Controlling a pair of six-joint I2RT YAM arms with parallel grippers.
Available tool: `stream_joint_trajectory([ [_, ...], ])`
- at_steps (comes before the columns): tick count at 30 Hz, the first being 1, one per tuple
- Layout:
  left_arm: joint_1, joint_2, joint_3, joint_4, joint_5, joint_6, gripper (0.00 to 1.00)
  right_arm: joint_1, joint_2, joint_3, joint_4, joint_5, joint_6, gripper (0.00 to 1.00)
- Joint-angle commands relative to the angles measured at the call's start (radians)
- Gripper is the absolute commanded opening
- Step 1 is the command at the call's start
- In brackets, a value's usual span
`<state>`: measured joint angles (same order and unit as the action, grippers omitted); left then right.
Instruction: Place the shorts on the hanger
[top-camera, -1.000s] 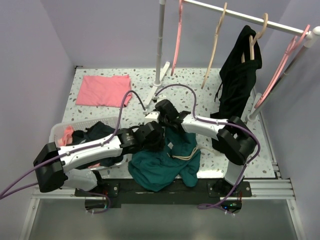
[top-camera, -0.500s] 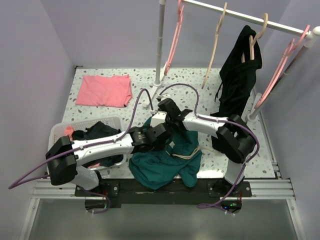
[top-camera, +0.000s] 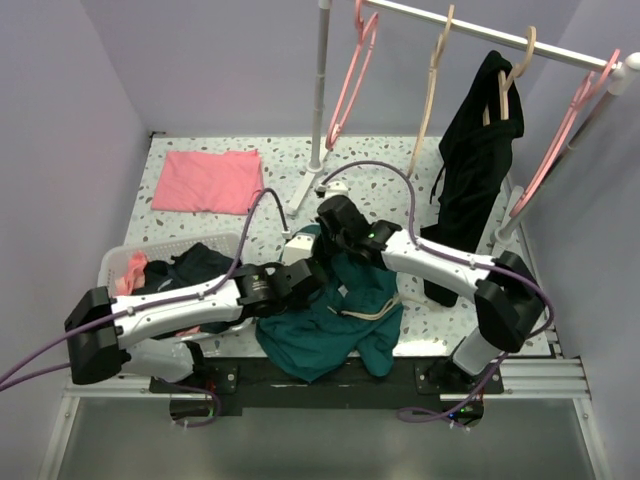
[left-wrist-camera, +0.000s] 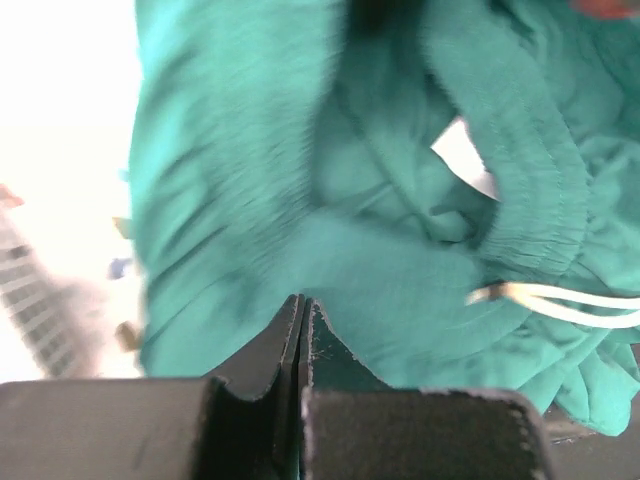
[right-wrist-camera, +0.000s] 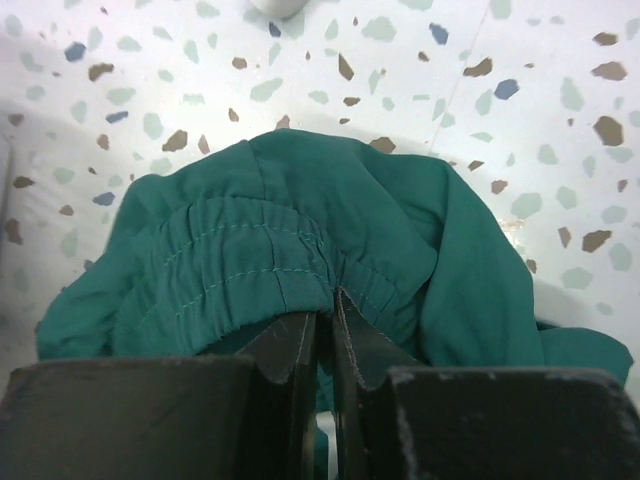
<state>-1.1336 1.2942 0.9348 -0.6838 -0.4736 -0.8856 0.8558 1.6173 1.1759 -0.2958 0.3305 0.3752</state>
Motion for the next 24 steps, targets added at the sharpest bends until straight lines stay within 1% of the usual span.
stream_joint_trajectory([
  [1,0.008,-0.128,0.064,-0.144,-0.181,-0.082,0.0,-0.008,-0.105,0.037,-0.069,0.062,0.016,0.06],
  [2,0.014,-0.147,0.096,-0.187,-0.204,-0.085,0.0,-0.006,-0.123,0.041,-0.08,0.065,0.016,0.05],
  [4,0.023,-0.206,0.127,-0.207,-0.244,-0.069,0.0,-0.008,-0.172,0.06,-0.11,0.073,0.016,0.03],
  [6,0.055,-0.254,0.166,-0.212,-0.269,-0.011,0.0,-0.006,-0.216,0.092,-0.134,0.085,0.014,0.01],
  [7,0.069,-0.265,0.186,-0.194,-0.237,0.032,0.0,-0.008,-0.227,0.103,-0.147,0.096,0.013,0.0],
  [8,0.078,-0.272,0.191,-0.116,-0.205,0.083,0.0,-0.008,-0.237,0.116,-0.157,0.105,0.01,0.0],
  [9,0.078,-0.274,0.196,-0.08,-0.179,0.136,0.0,-0.008,-0.241,0.142,-0.175,0.111,0.002,0.0],
  [11,0.08,-0.242,0.214,-0.04,-0.123,0.146,0.02,-0.006,-0.229,0.168,-0.2,0.125,-0.001,0.0],
  [12,0.078,-0.184,0.222,-0.036,-0.108,0.134,0.19,-0.008,-0.223,0.183,-0.216,0.125,0.001,0.0],
  [13,0.075,-0.155,0.231,-0.031,-0.067,0.129,0.24,-0.006,-0.212,0.186,-0.223,0.12,0.004,0.0],
  [14,0.048,-0.127,0.231,0.002,-0.053,0.122,0.28,-0.006,-0.211,0.188,-0.227,0.12,0.007,0.0],
  [15,0.028,-0.08,0.233,0.019,-0.053,0.096,0.41,-0.003,-0.208,0.191,-0.235,0.122,0.01,0.0],
  [16,0.006,-0.06,0.237,0.036,-0.06,0.083,0.52,-0.001,-0.206,0.194,-0.239,0.133,0.014,0.0],
  [18,-0.037,0.006,0.252,0.059,-0.077,0.056,0.67,0.0,-0.209,0.203,-0.252,0.14,0.016,0.0],
  [19,-0.046,0.026,0.274,0.052,-0.101,0.047,0.69,0.0,-0.211,0.208,-0.258,0.143,0.016,0.0],
  [21,-0.061,0.074,0.283,0.043,-0.121,0.042,0.76,0.0,-0.214,0.218,-0.269,0.147,0.007,0.0],
  [24,-0.069,0.112,0.294,0.04,-0.117,0.048,0.79,0.0,-0.215,0.22,-0.273,0.145,0.002,0.0],
])
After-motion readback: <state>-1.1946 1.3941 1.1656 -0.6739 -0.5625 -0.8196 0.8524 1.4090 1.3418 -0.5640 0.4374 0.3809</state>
